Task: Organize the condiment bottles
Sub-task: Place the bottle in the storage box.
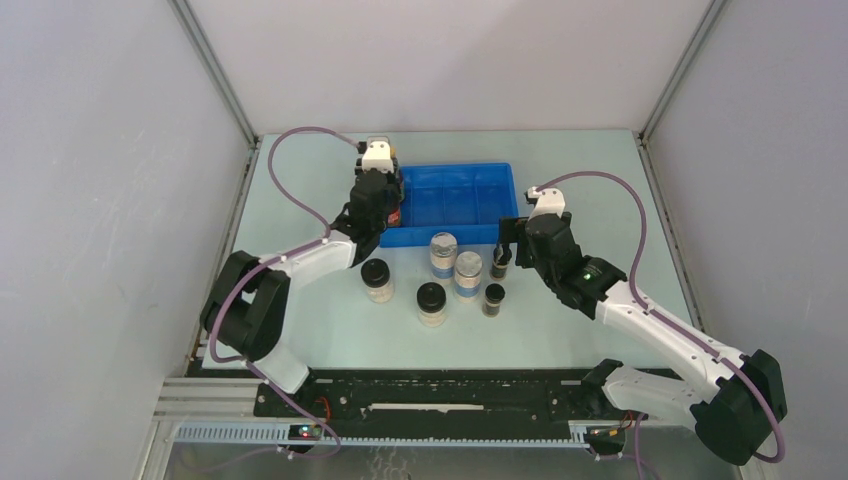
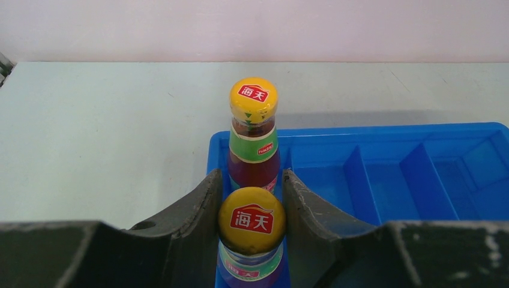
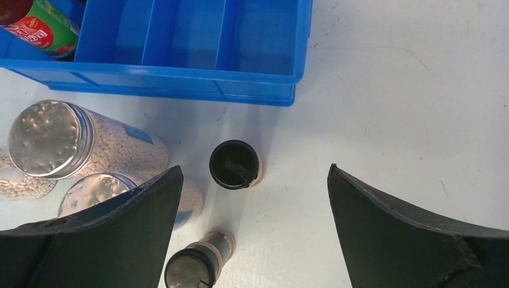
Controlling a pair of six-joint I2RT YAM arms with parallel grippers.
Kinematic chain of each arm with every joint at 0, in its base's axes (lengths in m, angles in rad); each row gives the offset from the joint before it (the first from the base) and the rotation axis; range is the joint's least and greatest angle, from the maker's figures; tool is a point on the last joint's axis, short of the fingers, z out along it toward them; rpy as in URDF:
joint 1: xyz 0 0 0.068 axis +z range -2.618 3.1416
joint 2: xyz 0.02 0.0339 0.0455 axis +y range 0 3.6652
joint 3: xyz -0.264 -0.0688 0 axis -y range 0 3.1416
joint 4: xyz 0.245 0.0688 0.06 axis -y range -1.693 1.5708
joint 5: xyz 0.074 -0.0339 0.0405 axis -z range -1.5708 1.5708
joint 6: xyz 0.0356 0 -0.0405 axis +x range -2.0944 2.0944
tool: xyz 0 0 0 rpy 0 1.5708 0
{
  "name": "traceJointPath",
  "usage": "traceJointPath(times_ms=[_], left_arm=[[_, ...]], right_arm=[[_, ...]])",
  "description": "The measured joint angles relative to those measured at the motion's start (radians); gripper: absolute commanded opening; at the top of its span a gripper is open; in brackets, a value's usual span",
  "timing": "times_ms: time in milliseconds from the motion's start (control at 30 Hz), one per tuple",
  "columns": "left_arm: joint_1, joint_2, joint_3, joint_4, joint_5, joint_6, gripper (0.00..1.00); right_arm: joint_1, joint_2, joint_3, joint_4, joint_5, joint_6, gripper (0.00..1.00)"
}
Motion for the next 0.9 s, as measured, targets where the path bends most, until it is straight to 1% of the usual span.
traceJointPath(times_ms=[67,300,467,667,900], left_arm=[[0.0,0.002,0.0,0.0,-0.002,-0.001,0.11],[0.0,0.011,0.0,0.0,-0.005,-0.009,0.28],[0.0,0.013,0.0,0.0,-0.005,-0.023,0.32],[0.0,0.013,0.0,0.0,-0.003,-0.037,0.33],[0.0,0.013,-0.001,0.0,0.004,-0.054,0.41]], right_arm=[[0.0,0.0,0.0,0.0,0.0,0.0,0.99],[0.0,0.0,0.0,0.0,0.001,0.0,0.99],[0.0,0.0,0.0,0.0,0.001,0.0,0.99],[0.0,0.0,0.0,0.0,0.001,0.0,0.99],[0.0,0.0,0.0,-0.001,0.001,0.0,0.99]])
